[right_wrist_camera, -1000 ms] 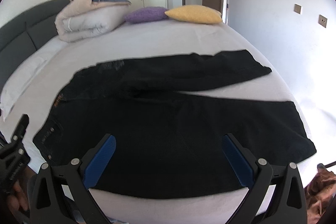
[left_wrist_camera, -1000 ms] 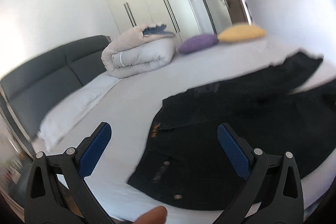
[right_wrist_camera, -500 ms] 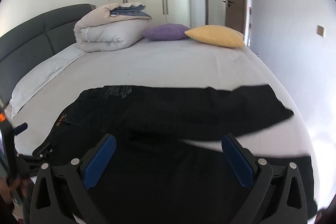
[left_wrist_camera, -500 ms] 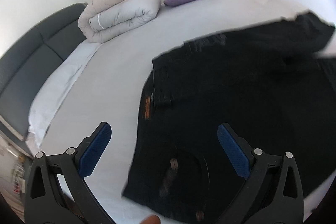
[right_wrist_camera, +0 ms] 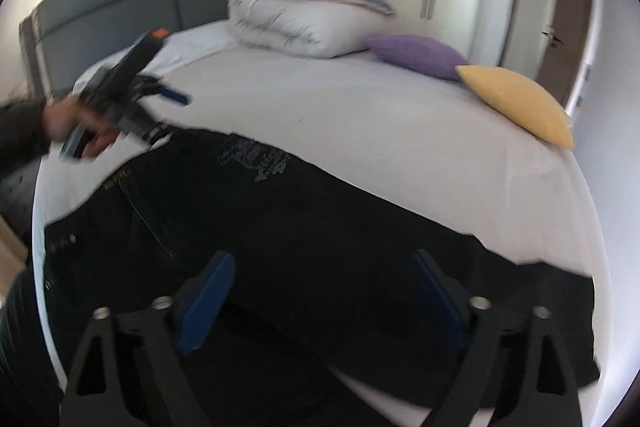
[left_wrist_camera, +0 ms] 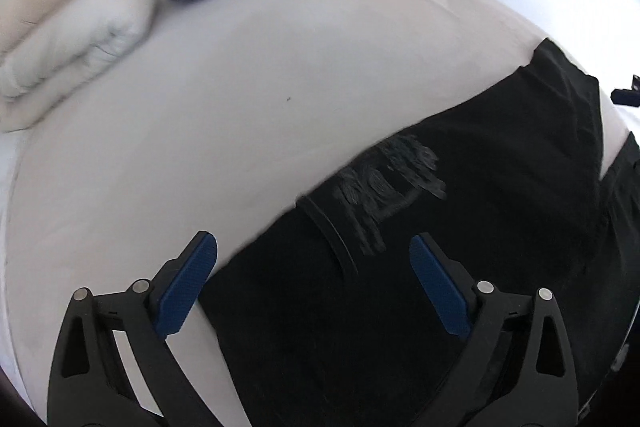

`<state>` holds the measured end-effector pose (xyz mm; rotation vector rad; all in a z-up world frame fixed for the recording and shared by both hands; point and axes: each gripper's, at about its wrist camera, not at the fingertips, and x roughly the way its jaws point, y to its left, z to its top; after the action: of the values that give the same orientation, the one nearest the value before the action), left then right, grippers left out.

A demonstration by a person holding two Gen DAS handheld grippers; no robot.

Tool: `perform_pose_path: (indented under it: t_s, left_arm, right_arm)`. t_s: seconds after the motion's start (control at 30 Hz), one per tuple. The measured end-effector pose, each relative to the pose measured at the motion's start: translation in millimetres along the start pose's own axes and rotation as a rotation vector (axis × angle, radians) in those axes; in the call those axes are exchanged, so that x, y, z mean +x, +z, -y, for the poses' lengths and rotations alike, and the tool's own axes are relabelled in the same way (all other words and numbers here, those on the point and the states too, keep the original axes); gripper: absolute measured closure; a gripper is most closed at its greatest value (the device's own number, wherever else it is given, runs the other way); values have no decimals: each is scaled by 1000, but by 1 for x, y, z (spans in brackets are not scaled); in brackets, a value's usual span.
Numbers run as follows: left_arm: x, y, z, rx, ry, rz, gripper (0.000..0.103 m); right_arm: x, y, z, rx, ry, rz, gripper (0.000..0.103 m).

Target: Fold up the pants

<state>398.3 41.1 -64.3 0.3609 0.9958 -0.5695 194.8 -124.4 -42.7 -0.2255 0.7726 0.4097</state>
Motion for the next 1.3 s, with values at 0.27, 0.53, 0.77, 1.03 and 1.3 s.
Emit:
perform_pose_path:
  t_s: [0.27, 0.53, 0.77, 1.03, 1.3]
  left_arm:
    - [79, 22, -32, 21, -134, -174, 28]
    - [62, 22, -41, 43, -125, -136, 84]
    - [9, -11, -2, 156, 41, 51, 96]
    - [-33, -38, 35, 195, 91, 193, 96]
    - [-48, -54, 57, 215, 129, 264, 96]
  right_arm:
    - [41, 16, 7, -56, 94, -24, 40]
    - [66, 36, 11, -54, 111, -32, 49]
    - [87, 54, 2, -111, 97, -52, 53]
    - [125, 80, -14, -235, 68, -103, 53]
    - [165, 96, -17, -318, 28, -204, 53]
